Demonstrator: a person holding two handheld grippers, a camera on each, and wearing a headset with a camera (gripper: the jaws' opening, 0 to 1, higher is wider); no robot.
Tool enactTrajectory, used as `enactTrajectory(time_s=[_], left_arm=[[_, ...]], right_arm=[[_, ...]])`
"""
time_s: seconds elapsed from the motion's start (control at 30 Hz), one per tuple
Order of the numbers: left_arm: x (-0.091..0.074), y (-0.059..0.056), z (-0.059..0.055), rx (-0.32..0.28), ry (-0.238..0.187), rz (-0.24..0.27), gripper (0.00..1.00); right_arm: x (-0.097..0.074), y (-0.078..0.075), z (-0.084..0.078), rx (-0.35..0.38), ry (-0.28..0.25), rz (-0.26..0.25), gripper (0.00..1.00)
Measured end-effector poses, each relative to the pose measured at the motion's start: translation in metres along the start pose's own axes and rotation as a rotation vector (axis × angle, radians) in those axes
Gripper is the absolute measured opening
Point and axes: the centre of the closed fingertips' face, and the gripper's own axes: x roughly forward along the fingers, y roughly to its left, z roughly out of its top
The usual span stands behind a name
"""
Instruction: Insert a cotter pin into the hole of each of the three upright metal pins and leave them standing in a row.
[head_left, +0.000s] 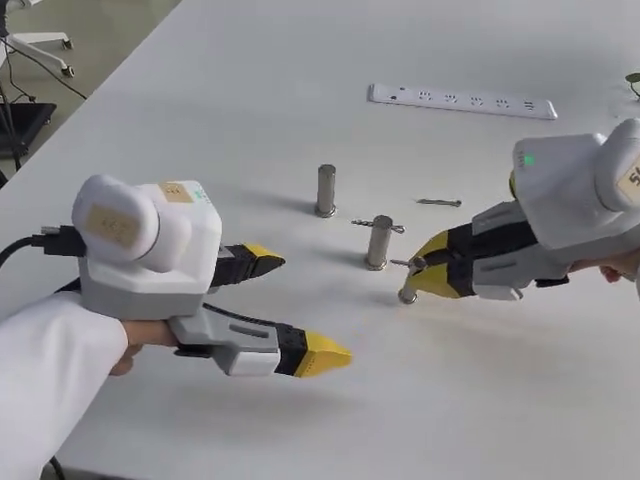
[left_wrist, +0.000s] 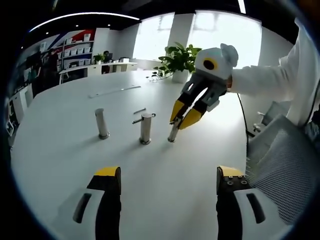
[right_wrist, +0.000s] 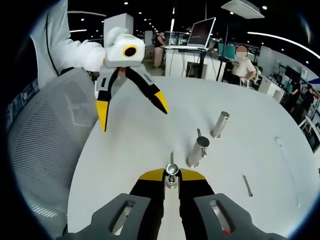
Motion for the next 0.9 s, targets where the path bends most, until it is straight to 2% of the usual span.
enactTrajectory(time_s=[0.17,0.27,0.33,0.37,0.5,0.57,0.73,0.9], left_arm=[[-0.003,0.002,0.001,0.004,0.005,0.002,0.79],[-0.005,0.011,-0.007,0.001,0.037,0.029,0.79],[-0.006,0.015,-0.01,-0.006,0.043,0.04,0.79],[-0.008,0.017,-0.011,-0.021,0.043,0.045,0.79],[-0.015,0.019,-0.01,-0.04,0.024,0.055,0.79],[-0.019,0.024,-0.01,-0.065,0.014,0.077,0.81],[-0.027,0.032,-0.009,-0.077,-0.003,0.103,0.87],[-0.034,0.035,-0.012,-0.096,-0.005,0.124,0.88]], right_arm=[[-0.011,-0.011,-0.01,-0.022,0.013,0.007,0.04],[-0.017,-0.021,-0.015,-0.033,0.016,0.006,0.04],[-0.019,-0.025,-0.014,-0.02,0.0,0.008,0.04],[-0.019,-0.028,-0.013,-0.014,-0.015,0.011,0.04],[-0.018,-0.033,-0.014,-0.034,-0.018,0.021,0.04],[-0.016,-0.033,-0.015,-0.034,-0.021,0.039,0.04],[-0.012,-0.031,-0.019,-0.058,-0.006,0.066,0.04],[-0.013,-0.034,-0.015,-0.047,-0.031,0.068,0.04]])
